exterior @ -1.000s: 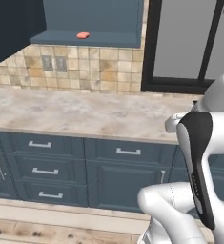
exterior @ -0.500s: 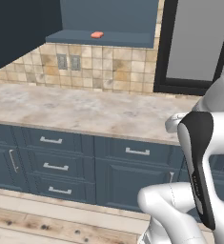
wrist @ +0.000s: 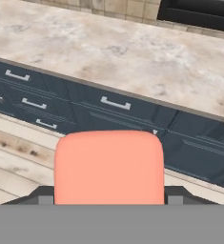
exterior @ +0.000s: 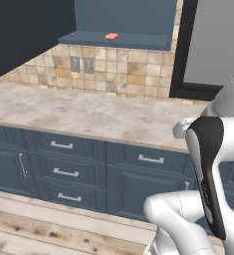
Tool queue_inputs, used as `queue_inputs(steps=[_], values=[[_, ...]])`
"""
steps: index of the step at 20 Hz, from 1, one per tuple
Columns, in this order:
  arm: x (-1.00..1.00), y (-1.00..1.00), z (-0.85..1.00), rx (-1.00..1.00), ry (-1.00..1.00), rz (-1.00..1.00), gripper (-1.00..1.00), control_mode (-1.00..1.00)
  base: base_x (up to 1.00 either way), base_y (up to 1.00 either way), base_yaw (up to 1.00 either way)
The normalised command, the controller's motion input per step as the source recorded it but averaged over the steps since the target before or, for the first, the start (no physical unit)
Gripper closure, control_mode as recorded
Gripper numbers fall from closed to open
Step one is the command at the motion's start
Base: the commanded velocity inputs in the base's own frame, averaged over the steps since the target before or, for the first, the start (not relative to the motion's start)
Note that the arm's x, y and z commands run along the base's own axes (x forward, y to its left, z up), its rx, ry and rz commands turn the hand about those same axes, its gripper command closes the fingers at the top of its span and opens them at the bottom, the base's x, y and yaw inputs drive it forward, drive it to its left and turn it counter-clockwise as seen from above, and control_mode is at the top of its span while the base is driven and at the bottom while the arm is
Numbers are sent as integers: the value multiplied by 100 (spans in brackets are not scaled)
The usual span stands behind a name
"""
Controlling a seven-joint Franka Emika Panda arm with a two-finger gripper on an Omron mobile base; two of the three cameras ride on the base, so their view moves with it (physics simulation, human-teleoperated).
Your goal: Pick up the bar soap and bar soap from the sink, and place them back in the cabinet, and close the cabinet door.
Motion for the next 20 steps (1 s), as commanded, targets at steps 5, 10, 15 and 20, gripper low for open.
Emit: queue_inputs(steps=[5,10,15,20], values=[[0,0,0,0,0,0,100,100,45,27,13],[0,0,0,0,0,0,100,100,50,29,17],[0,0,0,0,0,0,100,100,41,31,19],[0,0,0,0,0,0,100,100,42,27,12]])
